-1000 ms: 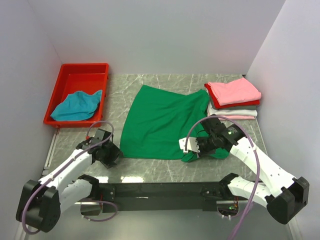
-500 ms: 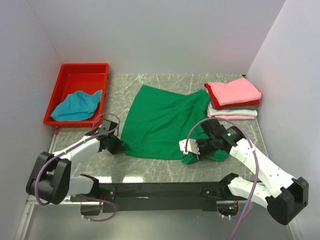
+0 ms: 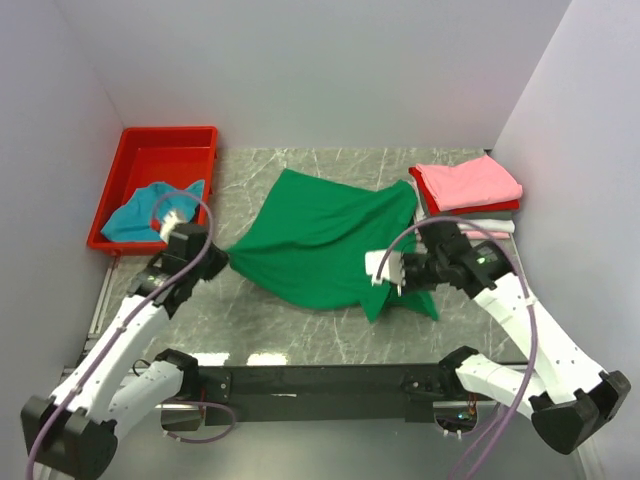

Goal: Fold and stack the t-shirts
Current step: Flatten the tshirt out

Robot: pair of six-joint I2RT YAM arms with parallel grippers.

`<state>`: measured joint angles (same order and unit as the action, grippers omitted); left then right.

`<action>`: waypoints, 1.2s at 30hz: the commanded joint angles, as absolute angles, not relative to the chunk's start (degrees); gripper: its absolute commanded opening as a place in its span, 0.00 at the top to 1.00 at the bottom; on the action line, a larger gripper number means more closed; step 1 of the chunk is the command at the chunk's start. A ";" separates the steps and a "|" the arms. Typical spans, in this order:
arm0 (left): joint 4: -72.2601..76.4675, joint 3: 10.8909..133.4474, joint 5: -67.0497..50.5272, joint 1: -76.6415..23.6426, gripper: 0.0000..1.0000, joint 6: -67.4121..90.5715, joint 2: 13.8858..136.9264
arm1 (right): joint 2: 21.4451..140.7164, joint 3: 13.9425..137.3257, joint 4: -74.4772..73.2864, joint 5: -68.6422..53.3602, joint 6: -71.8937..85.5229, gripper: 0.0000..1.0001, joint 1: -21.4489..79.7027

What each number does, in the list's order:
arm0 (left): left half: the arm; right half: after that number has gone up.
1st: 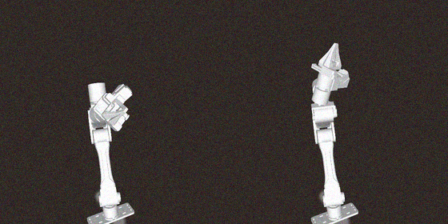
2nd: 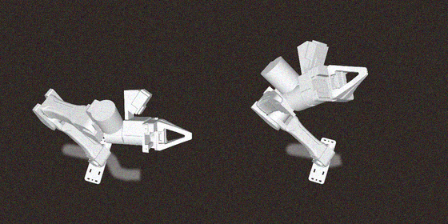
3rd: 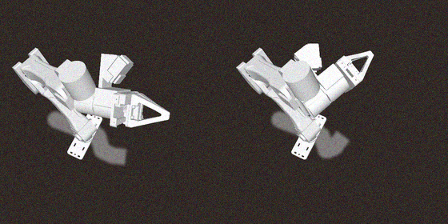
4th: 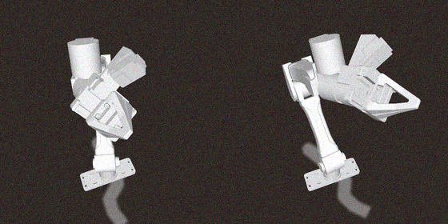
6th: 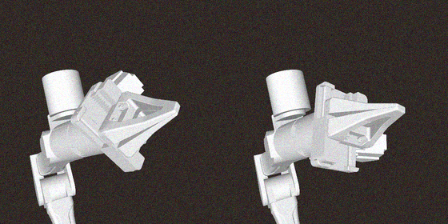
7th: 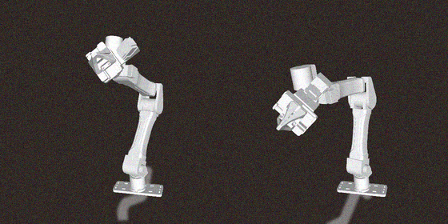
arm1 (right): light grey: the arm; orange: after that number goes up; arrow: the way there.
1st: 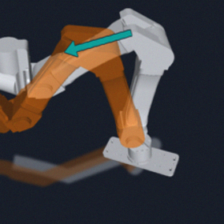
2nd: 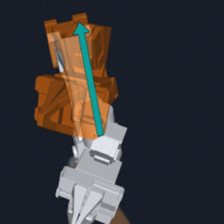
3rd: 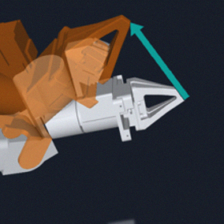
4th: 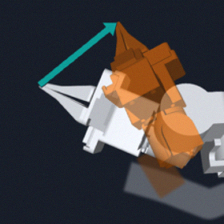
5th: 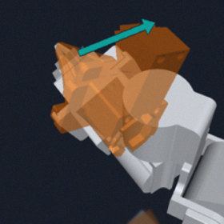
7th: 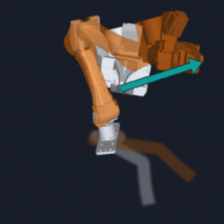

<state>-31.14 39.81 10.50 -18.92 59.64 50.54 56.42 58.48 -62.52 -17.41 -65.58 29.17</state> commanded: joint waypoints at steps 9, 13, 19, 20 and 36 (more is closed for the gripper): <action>-33.05 73.01 20.92 -18.37 1.00 49.49 44.47 | 60.38 94.19 -61.35 -9.94 -61.26 1.00 27.33; -31.91 85.75 20.48 -18.37 0.99 47.90 46.31 | 64.41 110.45 -61.26 -8.97 -59.07 1.00 27.33; -30.76 95.26 21.27 -18.37 0.99 44.74 49.48 | 64.95 120.93 -54.06 -5.81 -57.22 1.00 27.25; -30.50 95.97 21.97 -18.37 0.99 44.30 50.00 | 65.56 123.63 -53.88 -5.45 -56.78 1.00 27.33; -17.06 92.96 18.49 -15.48 0.99 43.41 66.69 | 77.76 117.57 -36.39 -7.02 -52.65 1.00 21.38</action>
